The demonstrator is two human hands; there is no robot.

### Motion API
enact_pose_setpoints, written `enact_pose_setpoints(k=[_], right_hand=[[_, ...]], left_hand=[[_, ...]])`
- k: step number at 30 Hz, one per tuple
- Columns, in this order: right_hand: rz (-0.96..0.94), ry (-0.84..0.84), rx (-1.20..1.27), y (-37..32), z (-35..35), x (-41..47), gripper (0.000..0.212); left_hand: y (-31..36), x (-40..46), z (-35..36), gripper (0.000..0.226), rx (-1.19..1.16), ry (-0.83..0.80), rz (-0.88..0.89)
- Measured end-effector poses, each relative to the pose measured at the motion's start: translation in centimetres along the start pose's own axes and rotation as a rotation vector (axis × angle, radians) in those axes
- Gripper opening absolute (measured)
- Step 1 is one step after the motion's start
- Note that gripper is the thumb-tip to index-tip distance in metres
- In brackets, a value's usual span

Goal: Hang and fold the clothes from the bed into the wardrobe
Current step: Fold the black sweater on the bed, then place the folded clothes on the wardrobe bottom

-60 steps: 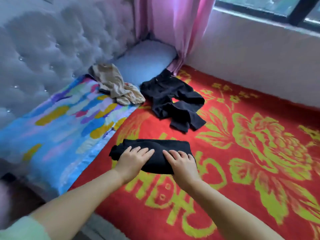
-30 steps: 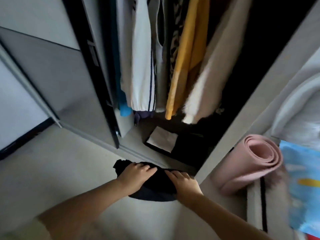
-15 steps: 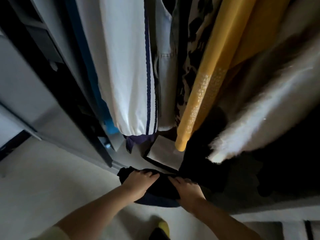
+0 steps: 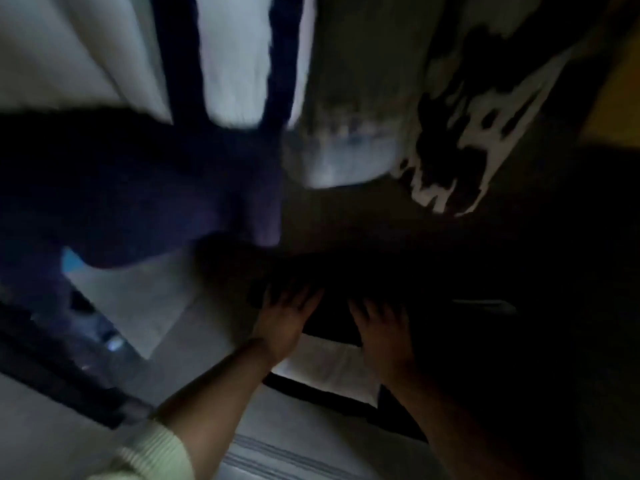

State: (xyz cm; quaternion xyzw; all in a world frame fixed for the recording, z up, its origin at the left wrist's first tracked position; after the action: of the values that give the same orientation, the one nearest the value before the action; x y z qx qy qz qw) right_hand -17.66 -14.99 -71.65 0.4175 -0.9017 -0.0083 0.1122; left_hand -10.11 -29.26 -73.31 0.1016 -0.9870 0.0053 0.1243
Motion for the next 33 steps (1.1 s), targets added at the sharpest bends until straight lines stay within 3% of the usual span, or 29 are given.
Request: enact_pose_setpoints(k=[2,5,7,9,12,20,25,28,33], right_hand=[[0.009,-0.213,-0.003,-0.8,7.4,-1.9,0.096],[0.000,-0.359,-0.010,-1.4,14.6,-4.5,0.089],[0.011,-0.355,0.005,-1.1,15.6,-4.3,0.087],[0.006,-0.463,0.037,-0.9,15.1,-4.5,0.083],[0.018,-0.552,0.056,-0.5,11.7,-6.2,0.076],[0.060,-0.680,0.142,-1.7,-4.2,-9.9,0.062],[0.075,-0.713,0.118,-2.0,-15.8,-13.5,0.068],[0.151,-0.774,0.143,-1.2,-22.7,-15.3,0.066],[0.218,-0.738,0.121,-0.9,-31.7,-16.9,0.060]], left_hand=[[0.4,-1.9,7.3,0.083,0.018,-0.200,-0.060],[0.0,-5.5,15.6,0.095,0.002,-0.456,-0.189],[-0.2,-5.2,16.7,0.096,-0.031,-0.466,-0.221],[0.0,-5.2,16.4,0.095,-0.070,-0.529,-0.238],[0.4,-6.1,12.6,0.088,-0.073,-0.602,-0.244],[5.2,-9.8,-5.8,0.069,-0.053,-0.632,-0.032],[7.8,-12.6,-17.2,0.062,-0.088,-0.772,0.065],[8.9,-12.8,-24.5,0.057,-0.114,-0.748,0.126],[10.3,-12.2,-33.5,0.053,-0.132,-0.628,0.196]])
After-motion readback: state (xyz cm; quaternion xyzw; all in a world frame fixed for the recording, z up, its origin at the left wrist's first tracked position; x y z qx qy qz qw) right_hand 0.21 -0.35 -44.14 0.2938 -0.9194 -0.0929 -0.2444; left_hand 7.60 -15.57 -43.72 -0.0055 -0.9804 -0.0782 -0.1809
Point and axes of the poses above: each hand's wrist, its own x-axis towards the middle knuckle, its own z-axis out of the palm, y = z × x, the point moved 6 cm from there along x, towards the middle knuckle, and after that the axes turned 8 degrees about y, right-handed, at the moved point
